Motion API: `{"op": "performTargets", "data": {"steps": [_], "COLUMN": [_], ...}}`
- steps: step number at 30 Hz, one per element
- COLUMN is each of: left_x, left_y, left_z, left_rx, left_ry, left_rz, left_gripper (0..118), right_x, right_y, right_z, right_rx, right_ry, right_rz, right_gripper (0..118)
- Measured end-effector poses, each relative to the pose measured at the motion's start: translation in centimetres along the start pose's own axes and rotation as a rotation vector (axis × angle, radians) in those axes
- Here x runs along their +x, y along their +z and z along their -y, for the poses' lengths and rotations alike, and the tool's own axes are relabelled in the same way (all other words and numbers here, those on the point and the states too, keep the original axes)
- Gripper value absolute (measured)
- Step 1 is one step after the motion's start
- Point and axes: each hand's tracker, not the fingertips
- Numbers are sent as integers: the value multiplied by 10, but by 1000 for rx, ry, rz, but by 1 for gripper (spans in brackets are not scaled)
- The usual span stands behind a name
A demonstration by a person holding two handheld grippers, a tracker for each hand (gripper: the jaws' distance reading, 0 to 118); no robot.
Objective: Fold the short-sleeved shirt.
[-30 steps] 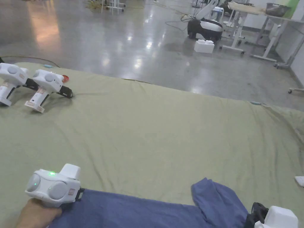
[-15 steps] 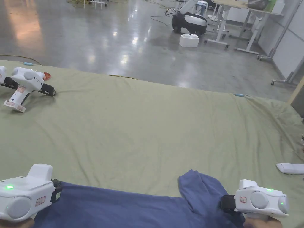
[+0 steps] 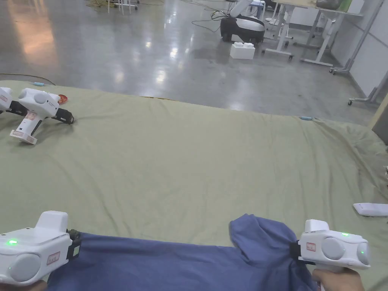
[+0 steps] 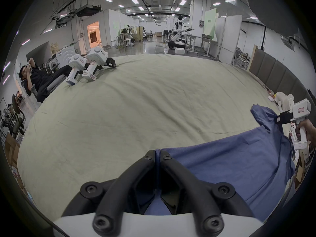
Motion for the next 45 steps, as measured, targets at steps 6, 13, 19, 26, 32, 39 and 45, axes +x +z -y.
{"op": "performTargets", "data": {"steps": [6, 13, 19, 26, 32, 39, 45], "left_x": [-6, -20, -30, -29, -19, -22, -15], "left_y": [32, 85, 123, 137, 121, 100, 111], "left_z": [6, 28, 63, 120, 158, 165, 150], "left_rx": [38, 109, 132, -23, -183, -206, -163], "left_ry": [0, 25, 81, 31, -25, -15, 10], "left_rz": [22, 60, 102, 119, 85, 41, -1], "left_gripper": [1, 1, 1, 1, 1, 4, 69], "right_x": [4, -8, -4, 7, 12, 5, -13], "right_y": [71, 155, 196, 196, 179, 150, 168], "right_z": [17, 55, 98, 161, 206, 226, 216], "right_rx": [119, 235, 206, 27, -90, -138, -80], "right_ry": [23, 153, 178, 224, 220, 200, 222], "right_rz": [-33, -5, 8, 46, 55, 70, 214], "right_gripper": [1, 1, 1, 1, 1, 2, 83]}}
